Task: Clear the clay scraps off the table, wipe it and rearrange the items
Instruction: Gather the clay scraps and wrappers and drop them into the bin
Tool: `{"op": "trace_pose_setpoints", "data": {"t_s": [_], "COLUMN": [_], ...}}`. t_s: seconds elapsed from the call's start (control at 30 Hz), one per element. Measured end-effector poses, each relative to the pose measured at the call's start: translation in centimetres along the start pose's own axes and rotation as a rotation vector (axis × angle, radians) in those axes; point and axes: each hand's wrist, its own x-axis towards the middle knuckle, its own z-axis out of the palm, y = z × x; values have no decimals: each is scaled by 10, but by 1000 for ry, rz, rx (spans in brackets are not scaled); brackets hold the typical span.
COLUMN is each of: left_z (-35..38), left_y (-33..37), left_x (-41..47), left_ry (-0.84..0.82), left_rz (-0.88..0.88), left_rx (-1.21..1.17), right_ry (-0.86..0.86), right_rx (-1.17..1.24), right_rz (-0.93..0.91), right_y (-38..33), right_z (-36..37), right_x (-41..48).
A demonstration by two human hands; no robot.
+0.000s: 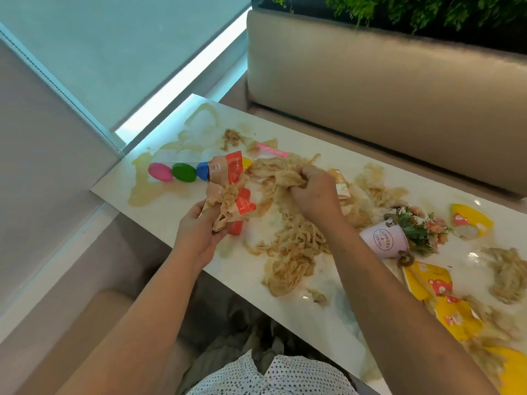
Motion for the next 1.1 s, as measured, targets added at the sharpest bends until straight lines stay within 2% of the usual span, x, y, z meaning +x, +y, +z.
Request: {"op": "trace_pose_setpoints", "data": {"t_s": [0.33,0.77,1.1], "left_z": [-104,-309,-427], "left_y": [43,96,58], "left_x": [30,114,156], "left_ry": [127,431,613], "left_rz": [37,-27,-235], "left_rx": [-133,-101,-158], "right_ry": [-156,-366,-689], "right_rx": [-61,-28,-65], "right_rz": [-104,-170,-85], "right_y": [-81,-194,-206], "right_z": [101,335,476], "right_x": [38,65,35]}}
